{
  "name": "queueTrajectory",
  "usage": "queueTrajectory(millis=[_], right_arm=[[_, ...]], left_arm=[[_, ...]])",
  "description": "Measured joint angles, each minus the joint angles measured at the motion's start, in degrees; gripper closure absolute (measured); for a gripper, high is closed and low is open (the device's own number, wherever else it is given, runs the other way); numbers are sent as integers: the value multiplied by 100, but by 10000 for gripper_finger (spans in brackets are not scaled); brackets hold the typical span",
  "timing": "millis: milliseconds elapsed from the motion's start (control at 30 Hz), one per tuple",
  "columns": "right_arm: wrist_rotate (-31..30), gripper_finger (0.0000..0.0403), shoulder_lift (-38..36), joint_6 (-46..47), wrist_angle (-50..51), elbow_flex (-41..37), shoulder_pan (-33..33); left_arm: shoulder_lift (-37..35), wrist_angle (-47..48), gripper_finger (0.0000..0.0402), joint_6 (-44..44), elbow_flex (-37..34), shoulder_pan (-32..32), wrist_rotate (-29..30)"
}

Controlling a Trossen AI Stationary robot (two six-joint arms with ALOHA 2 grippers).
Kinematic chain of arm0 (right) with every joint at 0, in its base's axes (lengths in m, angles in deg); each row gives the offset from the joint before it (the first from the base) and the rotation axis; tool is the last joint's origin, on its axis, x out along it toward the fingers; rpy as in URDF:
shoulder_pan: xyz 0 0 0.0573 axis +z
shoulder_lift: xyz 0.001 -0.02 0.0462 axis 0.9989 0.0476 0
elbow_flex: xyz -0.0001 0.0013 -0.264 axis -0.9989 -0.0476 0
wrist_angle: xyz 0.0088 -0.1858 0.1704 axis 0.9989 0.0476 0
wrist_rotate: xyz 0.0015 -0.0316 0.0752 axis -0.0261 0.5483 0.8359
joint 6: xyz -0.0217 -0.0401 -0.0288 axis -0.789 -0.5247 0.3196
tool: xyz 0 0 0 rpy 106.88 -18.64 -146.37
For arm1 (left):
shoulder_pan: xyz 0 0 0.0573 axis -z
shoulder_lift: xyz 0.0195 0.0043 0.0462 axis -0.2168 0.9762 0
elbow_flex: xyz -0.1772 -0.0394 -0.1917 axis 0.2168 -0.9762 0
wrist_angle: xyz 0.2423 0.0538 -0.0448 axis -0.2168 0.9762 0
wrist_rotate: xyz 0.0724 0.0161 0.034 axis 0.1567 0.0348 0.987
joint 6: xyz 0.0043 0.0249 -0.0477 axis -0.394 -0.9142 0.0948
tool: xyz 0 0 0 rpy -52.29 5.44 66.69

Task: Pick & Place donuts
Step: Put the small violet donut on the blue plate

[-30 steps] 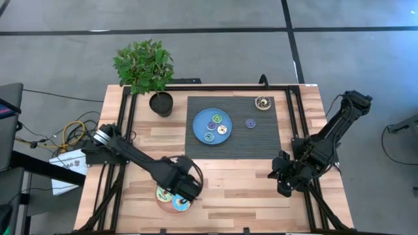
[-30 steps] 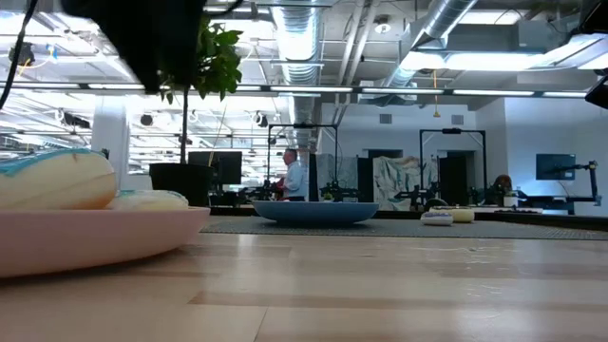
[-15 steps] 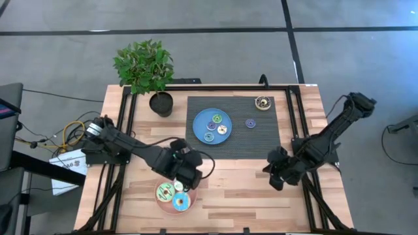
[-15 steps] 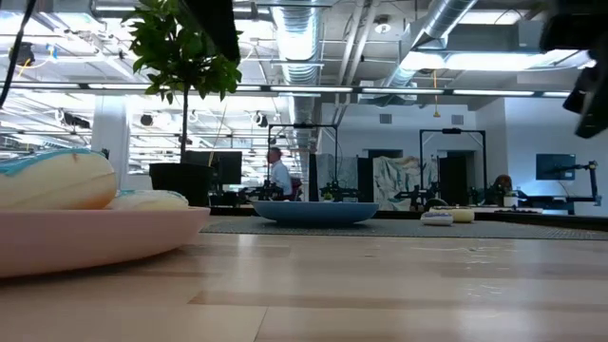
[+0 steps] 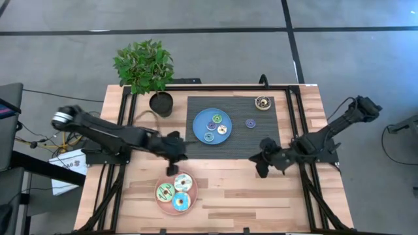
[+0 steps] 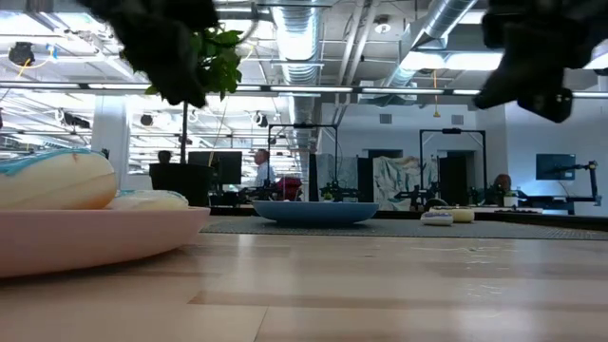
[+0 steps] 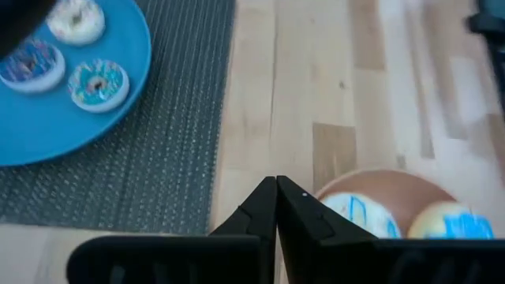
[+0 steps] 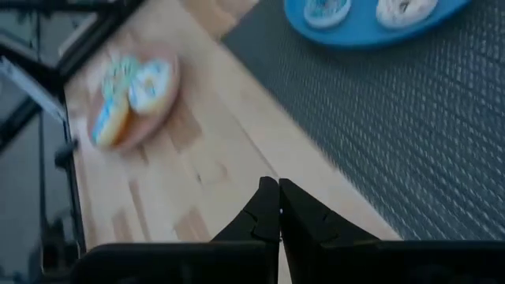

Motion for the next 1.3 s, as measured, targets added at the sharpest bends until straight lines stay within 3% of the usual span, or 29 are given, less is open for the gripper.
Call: queueTrajectory(millis=[233,367,467,667,1000,1167,1300], right_arm=[[-185,403,36,152,-496,0,-782],[-295,392,46,170,-771,2,-1399],[-285,366,46,-420,-970,0,-1850],[292,291,46,-1823,-981,293,-2882],[486,156,137,-3347,-122,1048,-4212],[595,143,422,-3798,279,1287,-4685],[975,143,777,-3995,214,1444,-4875]], left_arm=[[-1965,-336,401,-1138,-1371,-101,-137],[-2698,-334,401,-1064,-1696,-101,74],[-3062,-368,401,-659,-1792,-101,222],[-3352,-383,402,-250,-1804,-94,376],[-3268,-366,401,-887,-1804,-99,785],[-3227,-275,401,-1038,-1804,-99,979],[-3203,-44,401,-742,-1804,-129,1965]])
